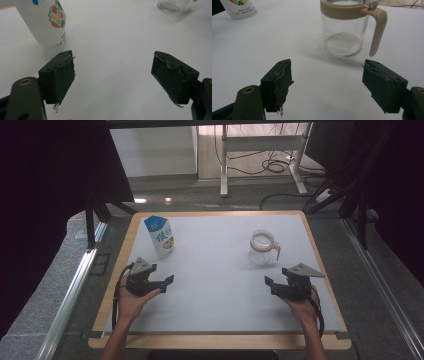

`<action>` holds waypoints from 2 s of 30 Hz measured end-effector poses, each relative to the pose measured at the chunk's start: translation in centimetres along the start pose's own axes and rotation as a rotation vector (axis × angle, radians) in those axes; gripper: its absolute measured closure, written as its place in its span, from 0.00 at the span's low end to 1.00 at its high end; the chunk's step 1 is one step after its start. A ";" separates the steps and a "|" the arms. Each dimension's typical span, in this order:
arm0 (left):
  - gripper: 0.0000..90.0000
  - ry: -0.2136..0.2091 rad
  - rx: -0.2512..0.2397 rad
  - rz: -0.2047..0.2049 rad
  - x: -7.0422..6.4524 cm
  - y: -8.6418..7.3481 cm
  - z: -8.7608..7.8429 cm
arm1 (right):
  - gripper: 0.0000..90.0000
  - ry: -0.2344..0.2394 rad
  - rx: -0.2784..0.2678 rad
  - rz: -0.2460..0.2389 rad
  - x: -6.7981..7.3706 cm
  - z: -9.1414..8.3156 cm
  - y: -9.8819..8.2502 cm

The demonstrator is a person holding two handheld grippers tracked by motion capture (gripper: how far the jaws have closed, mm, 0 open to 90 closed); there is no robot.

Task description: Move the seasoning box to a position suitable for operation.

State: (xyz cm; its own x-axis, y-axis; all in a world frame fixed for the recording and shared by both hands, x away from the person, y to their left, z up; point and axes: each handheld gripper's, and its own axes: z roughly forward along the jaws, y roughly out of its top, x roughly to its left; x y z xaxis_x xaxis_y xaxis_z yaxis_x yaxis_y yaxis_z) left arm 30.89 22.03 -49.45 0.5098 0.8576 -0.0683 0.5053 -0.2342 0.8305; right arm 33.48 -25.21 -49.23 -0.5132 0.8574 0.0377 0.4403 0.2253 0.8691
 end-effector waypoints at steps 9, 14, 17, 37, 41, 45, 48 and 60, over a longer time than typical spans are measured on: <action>0.21 0.006 0.008 -0.053 0.3 -0.5 -0.5 | 0.27 0.037 -0.036 0.062 -2.0 -0.2 -0.4; 0.23 -0.018 -0.001 -0.023 -0.2 -0.1 -0.6 | 0.27 0.032 -0.030 0.047 -1.9 -0.8 -0.4; 0.23 -0.030 0.000 -0.016 -0.2 -0.1 -0.6 | 0.27 0.029 -0.027 0.052 -2.0 -1.3 -0.2; 0.23 -0.066 0.042 -0.039 0.1 -0.9 0.1 | 0.13 0.069 -0.041 0.004 -2.3 0.1 5.9; 0.23 -0.055 0.043 -0.044 0.2 -1.1 0.1 | 0.12 0.063 -0.032 -0.017 -2.5 0.6 7.2; 0.23 -0.045 0.050 -0.053 0.4 -1.5 0.2 | 0.10 0.069 -0.023 -0.036 -2.6 1.9 9.1; 0.23 -0.045 0.053 -0.043 0.3 -1.5 0.2 | 0.09 0.067 -0.017 -0.039 -2.5 2.9 10.0; 0.23 -0.038 0.058 -0.028 0.3 -1.6 0.3 | 0.08 0.038 0.011 -0.037 -2.8 6.5 11.0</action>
State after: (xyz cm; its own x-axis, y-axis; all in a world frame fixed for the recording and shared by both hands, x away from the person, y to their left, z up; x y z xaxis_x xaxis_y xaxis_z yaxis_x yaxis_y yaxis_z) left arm 30.45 22.50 -50.97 0.5202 0.8465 -0.1134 0.5588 -0.2370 0.7947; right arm 44.52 -22.14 -42.95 -0.5563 0.8306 0.0248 0.4287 0.2613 0.8648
